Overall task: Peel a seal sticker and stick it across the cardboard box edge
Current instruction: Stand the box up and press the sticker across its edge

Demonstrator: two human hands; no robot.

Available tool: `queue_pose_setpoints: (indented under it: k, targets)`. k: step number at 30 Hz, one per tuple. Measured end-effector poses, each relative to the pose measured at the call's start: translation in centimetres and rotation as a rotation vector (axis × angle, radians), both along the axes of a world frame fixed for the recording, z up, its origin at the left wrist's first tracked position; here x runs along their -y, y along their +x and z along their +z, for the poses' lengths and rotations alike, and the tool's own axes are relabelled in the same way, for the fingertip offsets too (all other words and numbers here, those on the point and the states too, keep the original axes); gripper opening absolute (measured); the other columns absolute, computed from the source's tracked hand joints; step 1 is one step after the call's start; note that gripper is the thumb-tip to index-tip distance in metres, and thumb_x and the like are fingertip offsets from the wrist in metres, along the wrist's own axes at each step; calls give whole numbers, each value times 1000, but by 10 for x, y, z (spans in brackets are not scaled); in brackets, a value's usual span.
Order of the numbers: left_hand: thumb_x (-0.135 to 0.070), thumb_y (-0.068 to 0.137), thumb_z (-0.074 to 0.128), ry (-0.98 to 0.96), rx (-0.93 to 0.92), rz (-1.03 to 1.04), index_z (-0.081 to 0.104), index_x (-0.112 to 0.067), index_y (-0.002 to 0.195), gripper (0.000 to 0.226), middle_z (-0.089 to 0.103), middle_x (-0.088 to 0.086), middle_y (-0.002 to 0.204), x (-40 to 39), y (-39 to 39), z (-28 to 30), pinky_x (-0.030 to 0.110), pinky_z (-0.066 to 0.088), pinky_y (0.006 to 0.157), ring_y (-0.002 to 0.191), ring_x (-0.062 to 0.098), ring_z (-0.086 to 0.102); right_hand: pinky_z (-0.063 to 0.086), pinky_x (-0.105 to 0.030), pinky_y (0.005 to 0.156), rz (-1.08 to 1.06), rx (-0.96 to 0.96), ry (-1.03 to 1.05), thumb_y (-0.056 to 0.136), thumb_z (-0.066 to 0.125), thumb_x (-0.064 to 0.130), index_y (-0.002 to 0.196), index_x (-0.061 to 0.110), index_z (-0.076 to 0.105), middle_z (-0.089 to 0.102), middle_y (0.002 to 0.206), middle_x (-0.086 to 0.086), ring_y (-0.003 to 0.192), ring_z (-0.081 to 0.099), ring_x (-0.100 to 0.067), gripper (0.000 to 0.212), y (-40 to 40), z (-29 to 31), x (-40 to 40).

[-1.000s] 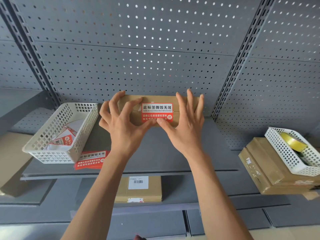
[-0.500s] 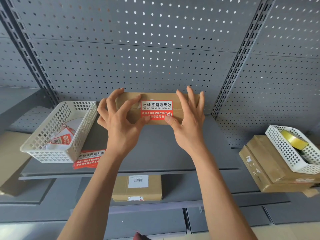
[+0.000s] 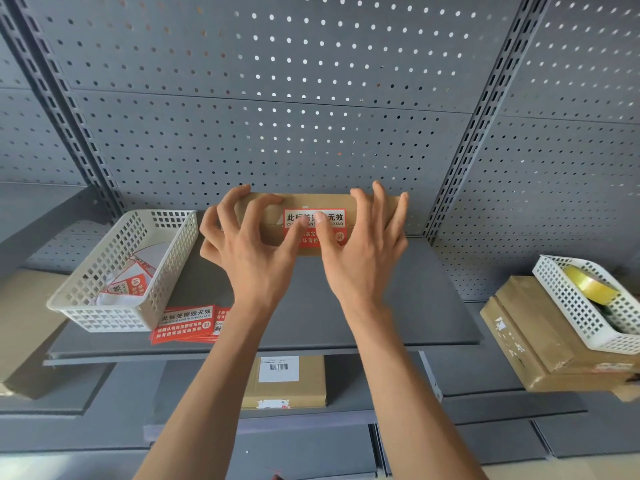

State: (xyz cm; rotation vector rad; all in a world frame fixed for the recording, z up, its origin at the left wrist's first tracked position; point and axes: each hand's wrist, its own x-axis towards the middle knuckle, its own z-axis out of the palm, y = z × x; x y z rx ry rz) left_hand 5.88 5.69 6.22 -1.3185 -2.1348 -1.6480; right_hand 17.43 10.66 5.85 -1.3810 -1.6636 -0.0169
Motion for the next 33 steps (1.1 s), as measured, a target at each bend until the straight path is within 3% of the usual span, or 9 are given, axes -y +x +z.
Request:
queue_pose_setpoints:
  k: [5, 16, 24, 28, 33]
  targets:
    - [-66, 78, 71, 1, -20, 29, 66, -42, 109, 40, 46, -13, 143, -2, 0, 1, 43, 25, 101, 138, 26, 30, 35, -47, 103, -39, 38, 26, 91, 50, 70, 136, 26, 53, 40, 158, 4, 155, 17, -32, 63, -2, -4, -3]
    - [-45, 88, 69, 17, 45, -31, 68, -43, 109, 20, 43, -16, 143, -1, -3, 0, 38, 16, 101, 139, 21, 25, 36, -49, 106, 31, -47, 50, 104, 45, 40, 135, 28, 55, 39, 159, 8, 156, 16, -29, 35, 3, -10, -9]
    - [-24, 87, 65, 26, 92, -15, 70, -41, 104, 24, 45, -19, 139, -1, -2, 3, 41, 19, 99, 137, 20, 27, 32, -43, 104, 44, -102, 51, 104, 43, 24, 133, 29, 56, 42, 156, 12, 155, 16, -27, 33, 3, -9, -8]
    - [-43, 86, 67, -8, 152, 17, 68, -39, 96, 11, 45, -15, 134, -4, 2, 13, 48, 25, 102, 135, 22, 27, 36, -48, 103, 35, -150, 34, 102, 43, 43, 129, 27, 59, 50, 148, 9, 151, 23, -30, 35, 1, -2, -5]
    - [-66, 77, 72, -29, 92, 71, 64, -37, 96, 35, 45, -11, 131, -9, 8, 15, 48, 29, 98, 133, 23, 29, 36, -50, 98, -71, -49, -8, 87, 52, 69, 125, 25, 54, 53, 138, 6, 149, 26, -35, 58, -10, 7, -5]
